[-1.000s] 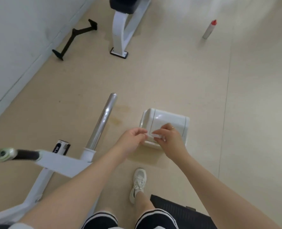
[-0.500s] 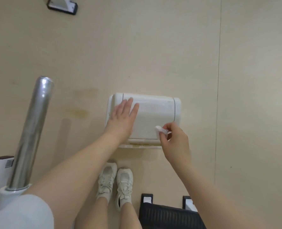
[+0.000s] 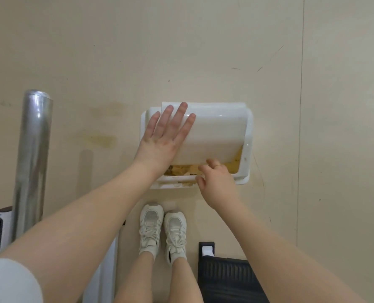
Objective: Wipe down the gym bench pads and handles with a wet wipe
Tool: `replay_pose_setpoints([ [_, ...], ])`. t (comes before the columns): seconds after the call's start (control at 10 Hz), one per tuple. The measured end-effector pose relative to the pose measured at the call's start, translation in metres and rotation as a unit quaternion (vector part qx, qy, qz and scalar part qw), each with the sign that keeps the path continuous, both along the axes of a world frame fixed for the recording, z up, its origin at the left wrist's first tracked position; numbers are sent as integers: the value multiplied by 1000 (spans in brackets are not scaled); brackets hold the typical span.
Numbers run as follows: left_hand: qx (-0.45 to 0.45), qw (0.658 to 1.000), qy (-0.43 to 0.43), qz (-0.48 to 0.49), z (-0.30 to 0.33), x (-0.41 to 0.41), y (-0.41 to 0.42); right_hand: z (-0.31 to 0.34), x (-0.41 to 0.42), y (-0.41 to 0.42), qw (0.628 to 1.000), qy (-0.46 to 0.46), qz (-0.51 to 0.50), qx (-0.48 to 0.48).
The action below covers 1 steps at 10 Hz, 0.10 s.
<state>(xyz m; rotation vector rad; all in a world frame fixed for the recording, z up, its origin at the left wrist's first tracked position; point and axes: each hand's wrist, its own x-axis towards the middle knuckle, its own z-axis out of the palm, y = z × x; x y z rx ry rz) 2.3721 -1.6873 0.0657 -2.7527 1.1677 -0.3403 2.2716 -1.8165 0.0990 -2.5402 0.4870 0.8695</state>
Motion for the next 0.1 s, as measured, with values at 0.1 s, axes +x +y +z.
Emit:
replay_pose_setpoints([
  [0.1, -32, 998, 49, -3, 20, 3, 5, 26, -7, -4, 999, 19, 22, 36],
])
